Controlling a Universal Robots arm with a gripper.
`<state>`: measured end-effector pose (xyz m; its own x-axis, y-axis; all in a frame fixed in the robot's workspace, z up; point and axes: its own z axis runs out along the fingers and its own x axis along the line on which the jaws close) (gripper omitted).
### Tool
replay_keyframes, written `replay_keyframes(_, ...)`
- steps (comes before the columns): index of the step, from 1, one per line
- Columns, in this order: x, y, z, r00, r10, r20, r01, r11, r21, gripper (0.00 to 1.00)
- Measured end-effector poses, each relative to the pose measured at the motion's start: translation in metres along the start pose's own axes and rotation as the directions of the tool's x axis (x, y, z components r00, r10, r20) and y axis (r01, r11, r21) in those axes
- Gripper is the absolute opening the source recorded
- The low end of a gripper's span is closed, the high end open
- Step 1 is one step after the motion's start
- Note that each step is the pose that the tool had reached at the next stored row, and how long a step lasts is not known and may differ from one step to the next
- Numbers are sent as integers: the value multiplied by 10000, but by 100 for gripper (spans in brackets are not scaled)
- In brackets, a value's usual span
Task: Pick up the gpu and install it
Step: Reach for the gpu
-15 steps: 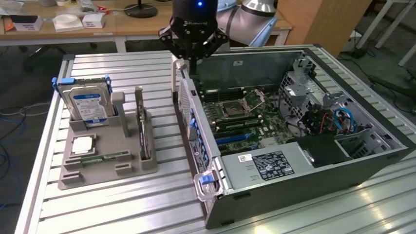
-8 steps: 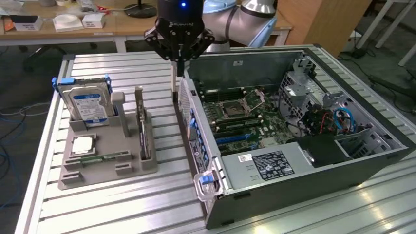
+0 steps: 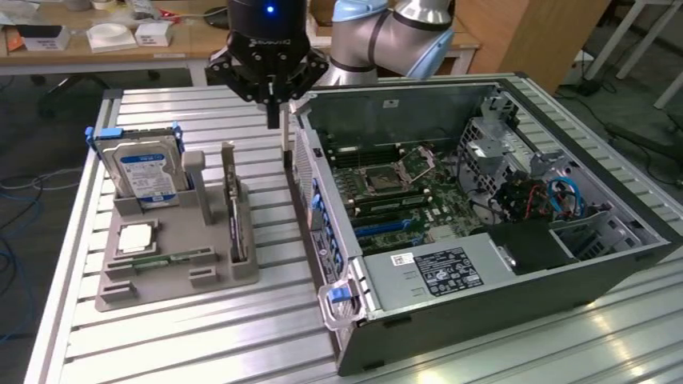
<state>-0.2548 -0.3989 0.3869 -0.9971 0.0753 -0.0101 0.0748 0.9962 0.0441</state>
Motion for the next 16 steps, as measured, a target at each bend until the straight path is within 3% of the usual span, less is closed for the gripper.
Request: replay_keyframes(16,375,-30,16,9999,5,-123,-5,10000,9,10)
